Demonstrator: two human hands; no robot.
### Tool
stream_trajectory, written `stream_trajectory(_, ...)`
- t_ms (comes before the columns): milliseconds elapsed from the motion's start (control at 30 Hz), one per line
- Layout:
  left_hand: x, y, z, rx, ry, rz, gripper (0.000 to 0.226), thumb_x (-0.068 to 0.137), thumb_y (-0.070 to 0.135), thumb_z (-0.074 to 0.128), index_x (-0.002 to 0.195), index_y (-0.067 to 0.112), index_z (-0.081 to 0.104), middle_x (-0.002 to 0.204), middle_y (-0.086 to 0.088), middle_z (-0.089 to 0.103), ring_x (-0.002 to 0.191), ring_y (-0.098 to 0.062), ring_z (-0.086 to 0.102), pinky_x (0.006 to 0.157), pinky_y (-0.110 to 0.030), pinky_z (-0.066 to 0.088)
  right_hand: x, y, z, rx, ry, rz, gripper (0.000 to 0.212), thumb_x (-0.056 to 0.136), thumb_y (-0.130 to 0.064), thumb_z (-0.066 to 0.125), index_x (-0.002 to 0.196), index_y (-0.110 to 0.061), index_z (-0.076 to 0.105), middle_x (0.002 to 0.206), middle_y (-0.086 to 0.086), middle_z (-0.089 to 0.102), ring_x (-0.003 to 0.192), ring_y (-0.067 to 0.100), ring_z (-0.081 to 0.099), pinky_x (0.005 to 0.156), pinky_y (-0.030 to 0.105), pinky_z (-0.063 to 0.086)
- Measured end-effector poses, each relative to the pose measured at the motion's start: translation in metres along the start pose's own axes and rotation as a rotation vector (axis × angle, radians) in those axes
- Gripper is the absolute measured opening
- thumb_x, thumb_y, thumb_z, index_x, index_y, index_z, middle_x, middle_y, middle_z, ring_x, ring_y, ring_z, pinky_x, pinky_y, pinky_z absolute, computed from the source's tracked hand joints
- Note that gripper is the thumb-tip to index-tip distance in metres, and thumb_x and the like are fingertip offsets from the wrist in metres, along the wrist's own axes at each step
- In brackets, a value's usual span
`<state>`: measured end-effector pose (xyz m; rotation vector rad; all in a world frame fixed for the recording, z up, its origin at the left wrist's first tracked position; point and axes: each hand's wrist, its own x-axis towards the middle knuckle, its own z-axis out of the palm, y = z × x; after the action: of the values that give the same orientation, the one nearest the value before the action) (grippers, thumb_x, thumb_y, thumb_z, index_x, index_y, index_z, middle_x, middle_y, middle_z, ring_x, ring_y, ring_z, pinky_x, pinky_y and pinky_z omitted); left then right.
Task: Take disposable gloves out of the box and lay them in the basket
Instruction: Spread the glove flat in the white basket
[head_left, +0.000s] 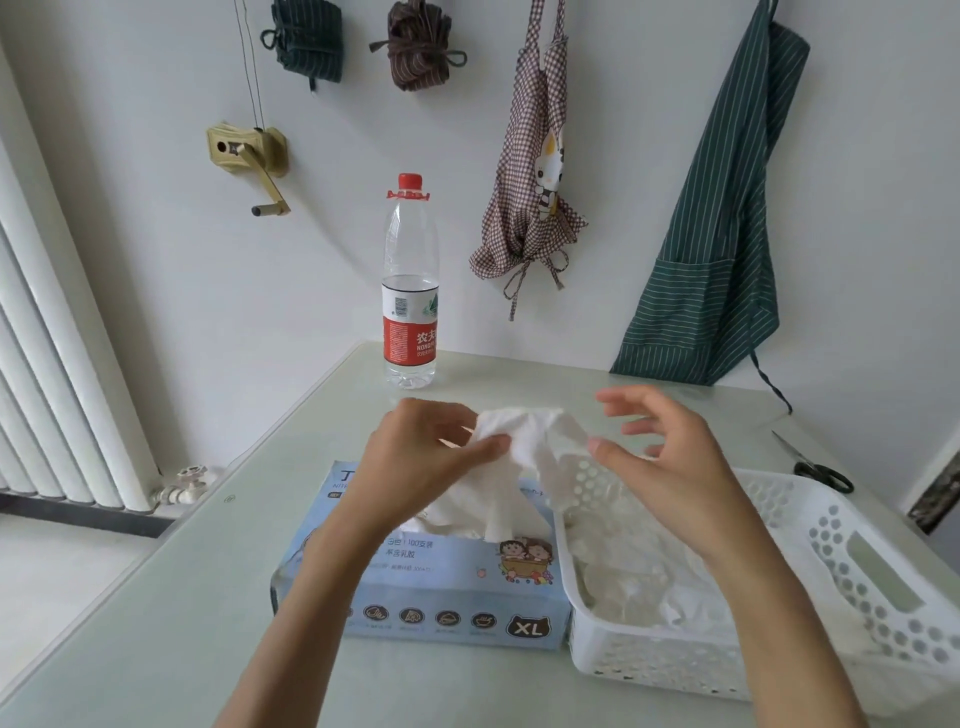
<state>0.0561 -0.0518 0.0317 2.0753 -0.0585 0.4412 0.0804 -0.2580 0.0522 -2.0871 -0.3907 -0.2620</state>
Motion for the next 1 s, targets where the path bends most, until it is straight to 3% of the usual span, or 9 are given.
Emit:
stream_trajectory(100,0.002,0.012,0.004,-0.217,0.113,-0.091,0.014,0.077,0.029,0.076,0.081,0.017,0.073,0.071,0.003,0.074,0.068,-0.013,0.071,0.072,-0.031,0.058,-0.007,-0.007,-0.018,-0.033,-0.155,0.051,0.009,0.083,-0.036,0.069,0.086,-0.028,0.067,0.083,-0.011,0.069,0.073,0.000,0.062,0.067,0.016,0.043)
stream_trajectory(200,0.003,0.022,0.007,-0.356,0.180,-0.098,0.011,0.078,0.025,0.076,0.079,0.014,0.072,0.071,0.000,0.074,0.066,-0.011,0.070,0.064,-0.019,0.055,-0.014,-0.011,-0.011,-0.099,-0.475,0.120,0.047,0.068,-0.070,0.057,0.086,-0.031,0.073,0.082,-0.018,0.072,0.073,-0.005,0.065,0.074,0.021,0.047)
stream_trajectory(300,0.003,0.026,0.006,-0.480,0.200,-0.136,0.012,0.078,0.025,0.075,0.082,0.013,0.073,0.075,-0.005,0.074,0.068,-0.015,0.070,0.067,-0.024,0.056,-0.008,-0.003,0.011,-0.068,-0.421,0.119,0.068,0.059,-0.081,0.058,0.091,-0.023,0.073,0.088,0.004,0.073,0.078,0.017,0.069,0.078,0.033,0.051)
stream_trajectory(400,0.003,0.021,0.002,-0.514,0.222,-0.172,0.016,0.078,0.025,0.074,0.087,0.011,0.072,0.075,-0.005,0.075,0.070,-0.017,0.071,0.066,-0.025,0.057,-0.001,0.002,0.021,0.162,-0.271,0.085,0.042,0.075,-0.054,0.069,0.087,-0.014,0.075,0.089,0.009,0.074,0.088,0.023,0.070,0.083,0.040,0.053)
stream_trajectory(533,0.004,0.003,-0.010,-0.189,0.169,-0.191,0.032,0.075,0.045,0.072,0.087,0.016,0.071,0.072,0.003,0.074,0.069,-0.012,0.070,0.069,-0.033,0.055,0.003,0.003,0.014,0.396,-0.152,0.029,0.011,0.085,-0.025,0.067,0.087,-0.016,0.072,0.088,-0.001,0.075,0.086,0.009,0.070,0.080,0.017,0.052)
stream_trajectory(733,0.001,-0.008,-0.023,0.377,0.133,-0.133,0.036,0.076,0.064,0.056,0.105,0.042,0.057,0.098,0.020,0.063,0.088,-0.004,0.062,0.081,-0.036,0.054,0.002,0.005,0.004,0.168,-0.285,-0.093,0.012,0.091,-0.022,0.061,0.094,-0.019,0.072,0.088,-0.001,0.073,0.085,0.017,0.068,0.078,0.027,0.050)
stream_trajectory(833,-0.003,0.011,-0.018,0.153,-0.155,0.139,0.049,0.081,0.062,0.038,0.126,0.044,0.049,0.117,0.030,0.052,0.110,0.010,0.049,0.095,-0.019,0.045,-0.006,-0.005,0.004,0.005,-0.449,-0.127,0.011,0.090,-0.029,0.063,0.089,-0.030,0.074,0.074,-0.021,0.064,0.075,-0.007,0.057,0.072,0.015,0.041)
stream_trajectory(900,-0.009,0.023,-0.009,-0.056,-0.496,0.093,0.052,0.087,0.058,0.028,0.134,0.042,0.045,0.128,0.031,0.050,0.121,0.017,0.040,0.100,-0.007,0.034,-0.010,-0.013,0.005,-0.030,-0.555,-0.125,0.027,0.089,-0.028,0.065,0.065,-0.041,0.069,0.061,-0.025,0.057,0.064,-0.010,0.053,0.064,0.009,0.036)
stream_trajectory(1000,-0.007,0.015,0.007,-0.105,-0.618,-0.023,0.064,0.086,0.068,0.019,0.119,0.034,0.062,0.112,0.010,0.067,0.111,-0.002,0.057,0.099,-0.024,0.042,-0.013,-0.016,-0.003,-0.053,-0.591,-0.040,0.027,0.081,-0.023,0.075,0.057,-0.035,0.069,0.056,-0.021,0.061,0.054,-0.003,0.057,0.056,0.013,0.042)
